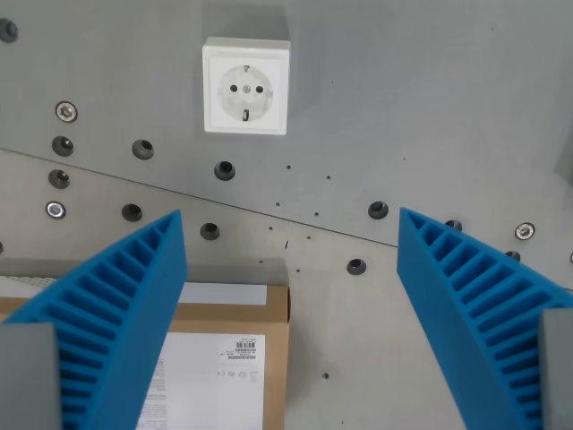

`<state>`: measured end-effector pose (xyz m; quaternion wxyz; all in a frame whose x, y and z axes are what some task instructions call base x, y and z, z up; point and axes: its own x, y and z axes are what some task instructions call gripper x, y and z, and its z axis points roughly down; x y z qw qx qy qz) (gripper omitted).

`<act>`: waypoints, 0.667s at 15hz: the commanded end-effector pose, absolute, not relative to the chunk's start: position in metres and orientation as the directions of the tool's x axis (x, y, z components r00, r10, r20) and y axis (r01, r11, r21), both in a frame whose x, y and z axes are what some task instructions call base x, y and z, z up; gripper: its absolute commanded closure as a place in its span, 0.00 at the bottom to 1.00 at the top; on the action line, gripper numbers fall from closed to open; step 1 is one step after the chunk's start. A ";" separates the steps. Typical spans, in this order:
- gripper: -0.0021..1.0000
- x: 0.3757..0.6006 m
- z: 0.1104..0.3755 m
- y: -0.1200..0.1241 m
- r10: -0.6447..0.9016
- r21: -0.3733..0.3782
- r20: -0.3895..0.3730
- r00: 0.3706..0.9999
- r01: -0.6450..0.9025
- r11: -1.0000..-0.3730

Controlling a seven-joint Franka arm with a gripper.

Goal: Move above the white socket

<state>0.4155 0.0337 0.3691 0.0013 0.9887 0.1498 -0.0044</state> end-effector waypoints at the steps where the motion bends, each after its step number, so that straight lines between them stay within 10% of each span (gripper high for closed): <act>1: 0.00 0.415 0.372 0.034 0.296 0.003 -0.004 0.955 0.296 -0.955; 10: 0.00 0.415 0.367 0.034 0.291 0.005 0.000 0.957 0.291 -0.957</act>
